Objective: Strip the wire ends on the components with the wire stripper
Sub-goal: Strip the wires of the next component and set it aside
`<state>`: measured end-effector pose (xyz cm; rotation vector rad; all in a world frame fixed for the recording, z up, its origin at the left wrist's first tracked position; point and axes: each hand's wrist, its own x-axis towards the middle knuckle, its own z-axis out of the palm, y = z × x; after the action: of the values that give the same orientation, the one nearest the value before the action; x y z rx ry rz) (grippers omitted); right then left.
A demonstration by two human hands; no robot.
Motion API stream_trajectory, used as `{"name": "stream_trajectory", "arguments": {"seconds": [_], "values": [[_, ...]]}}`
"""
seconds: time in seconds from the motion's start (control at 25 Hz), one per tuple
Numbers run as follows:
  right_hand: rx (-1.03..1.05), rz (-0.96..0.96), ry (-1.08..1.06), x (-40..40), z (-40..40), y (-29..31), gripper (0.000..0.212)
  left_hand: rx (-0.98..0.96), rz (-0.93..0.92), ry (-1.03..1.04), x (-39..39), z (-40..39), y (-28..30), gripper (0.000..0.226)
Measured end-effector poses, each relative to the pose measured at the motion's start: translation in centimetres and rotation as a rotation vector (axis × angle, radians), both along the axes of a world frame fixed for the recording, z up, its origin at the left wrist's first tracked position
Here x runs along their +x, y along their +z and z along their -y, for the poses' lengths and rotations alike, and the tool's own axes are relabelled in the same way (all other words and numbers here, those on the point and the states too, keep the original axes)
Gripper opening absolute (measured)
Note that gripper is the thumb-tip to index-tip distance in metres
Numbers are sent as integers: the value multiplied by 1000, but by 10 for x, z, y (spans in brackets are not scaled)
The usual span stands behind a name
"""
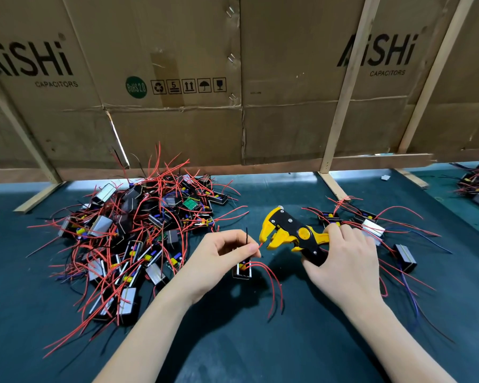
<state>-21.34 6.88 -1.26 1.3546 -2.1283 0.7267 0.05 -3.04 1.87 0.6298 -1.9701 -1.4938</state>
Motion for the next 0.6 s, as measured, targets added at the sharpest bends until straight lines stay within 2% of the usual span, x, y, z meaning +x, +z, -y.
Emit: {"name": "stream_trajectory", "arguments": {"seconds": [0.28,0.6], "values": [[16,-37,-1,3,0,0,54,-114,148,91,-3,0,-7,16],[-45,-99,-9,4,0,3,46,-39,98,118,-5,-3,-4,18]]}}
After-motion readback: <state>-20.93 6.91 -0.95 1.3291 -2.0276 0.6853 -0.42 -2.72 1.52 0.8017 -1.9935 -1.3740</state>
